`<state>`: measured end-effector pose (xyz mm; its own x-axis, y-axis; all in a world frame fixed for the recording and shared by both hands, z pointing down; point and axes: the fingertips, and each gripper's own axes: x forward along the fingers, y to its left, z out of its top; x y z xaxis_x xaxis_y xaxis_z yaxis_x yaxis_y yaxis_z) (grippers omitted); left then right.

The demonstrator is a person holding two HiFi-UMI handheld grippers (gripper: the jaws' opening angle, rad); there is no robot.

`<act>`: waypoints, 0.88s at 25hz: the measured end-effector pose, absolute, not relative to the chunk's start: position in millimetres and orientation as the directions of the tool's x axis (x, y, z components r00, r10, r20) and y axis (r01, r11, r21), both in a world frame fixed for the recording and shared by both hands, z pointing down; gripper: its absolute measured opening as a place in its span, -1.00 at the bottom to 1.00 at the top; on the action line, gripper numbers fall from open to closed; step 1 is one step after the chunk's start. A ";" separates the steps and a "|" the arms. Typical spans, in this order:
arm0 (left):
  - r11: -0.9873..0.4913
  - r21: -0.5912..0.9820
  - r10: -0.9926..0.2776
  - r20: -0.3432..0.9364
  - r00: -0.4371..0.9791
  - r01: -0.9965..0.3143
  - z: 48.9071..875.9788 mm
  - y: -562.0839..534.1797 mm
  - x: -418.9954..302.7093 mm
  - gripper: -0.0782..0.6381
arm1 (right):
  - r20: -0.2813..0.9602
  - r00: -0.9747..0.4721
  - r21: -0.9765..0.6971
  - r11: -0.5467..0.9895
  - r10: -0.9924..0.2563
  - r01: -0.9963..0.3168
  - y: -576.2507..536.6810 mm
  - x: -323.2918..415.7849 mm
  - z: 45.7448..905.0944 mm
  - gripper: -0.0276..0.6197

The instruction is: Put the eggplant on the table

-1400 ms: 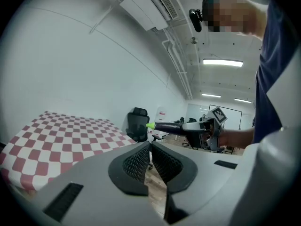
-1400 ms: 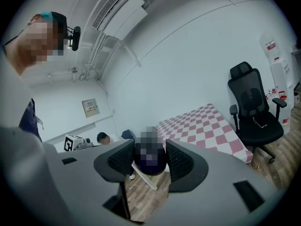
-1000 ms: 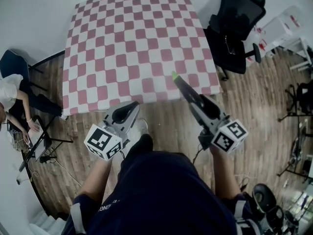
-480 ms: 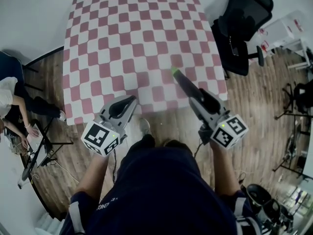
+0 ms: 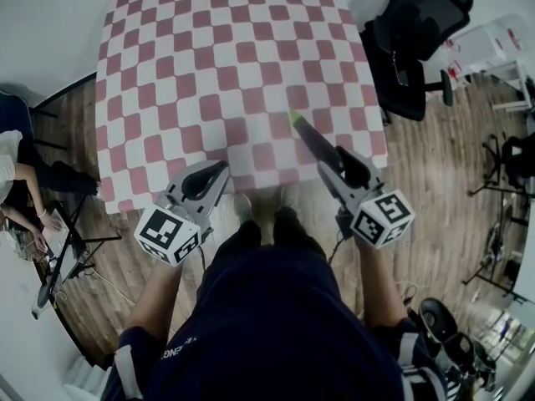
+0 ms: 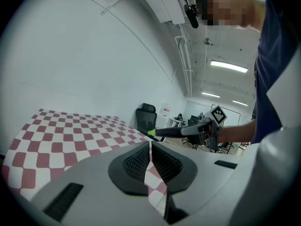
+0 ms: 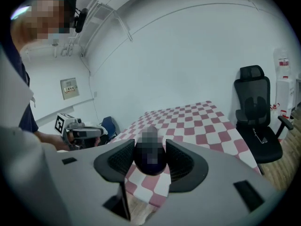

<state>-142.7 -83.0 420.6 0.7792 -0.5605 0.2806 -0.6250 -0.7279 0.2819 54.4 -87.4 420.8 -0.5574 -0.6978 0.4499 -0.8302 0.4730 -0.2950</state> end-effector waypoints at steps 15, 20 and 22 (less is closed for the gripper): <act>-0.714 0.268 -0.523 0.410 0.747 -0.647 446.9 -108.1 -47.6 -0.68 | 0.562 -0.533 -0.365 0.389 -0.632 -0.846 -142.4 159.9 529.5 -0.23; -0.696 0.261 -0.526 0.450 0.722 -0.669 452.4 -118.4 -26.9 -0.68 | 0.598 -0.534 -0.366 0.389 -0.597 -0.845 -174.2 176.7 563.3 -0.24; -0.690 0.256 -0.525 0.467 0.711 -0.677 456.2 -122.3 -23.2 -0.68 | 0.610 -0.534 -0.366 0.390 -0.585 -0.845 -185.7 176.8 576.2 -0.23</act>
<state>-23.2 -122.3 456.2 0.7113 -0.5251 0.4672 -0.6773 -0.6898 0.2559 176.8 -185.7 576.2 -0.5341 -0.5849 0.6104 -0.8451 0.3896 -0.3662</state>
